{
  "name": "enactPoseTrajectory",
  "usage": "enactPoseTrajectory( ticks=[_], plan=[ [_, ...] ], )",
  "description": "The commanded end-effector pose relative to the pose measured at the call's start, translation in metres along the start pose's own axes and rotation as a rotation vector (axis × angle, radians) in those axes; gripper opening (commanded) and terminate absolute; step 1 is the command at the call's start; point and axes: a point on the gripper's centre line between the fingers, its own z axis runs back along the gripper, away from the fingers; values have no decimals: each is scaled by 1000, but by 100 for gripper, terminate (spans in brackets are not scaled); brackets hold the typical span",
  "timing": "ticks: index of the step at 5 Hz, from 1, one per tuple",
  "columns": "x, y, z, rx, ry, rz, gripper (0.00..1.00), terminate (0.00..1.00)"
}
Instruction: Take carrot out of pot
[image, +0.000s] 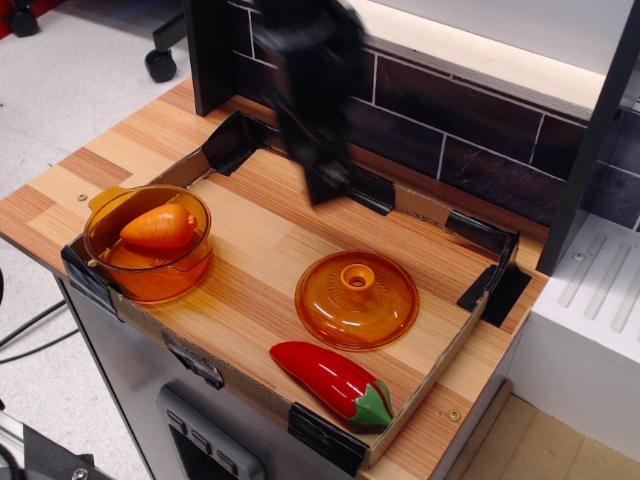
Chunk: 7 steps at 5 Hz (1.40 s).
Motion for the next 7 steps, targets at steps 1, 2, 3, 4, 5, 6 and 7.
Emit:
enactPoseTrajectory(
  ticks=[1, 2, 3, 4, 5, 6, 7],
  plan=[
    [-56, 28, 56, 16, -40, -141, 100, 0],
    [-84, 48, 46, 9, 54, -214, 100, 0],
    [-95, 51, 26, -2, 119, -281, 100, 0],
    [-95, 52, 8, -10, 132, -328, 100, 0],
    [-93, 49, -9, -21, 130, -362, 100, 0],
    [-93, 40, -21, -33, 142, -386, 100, 0],
    [-93, 35, -30, -26, 152, -388, 100, 0]
  ],
)
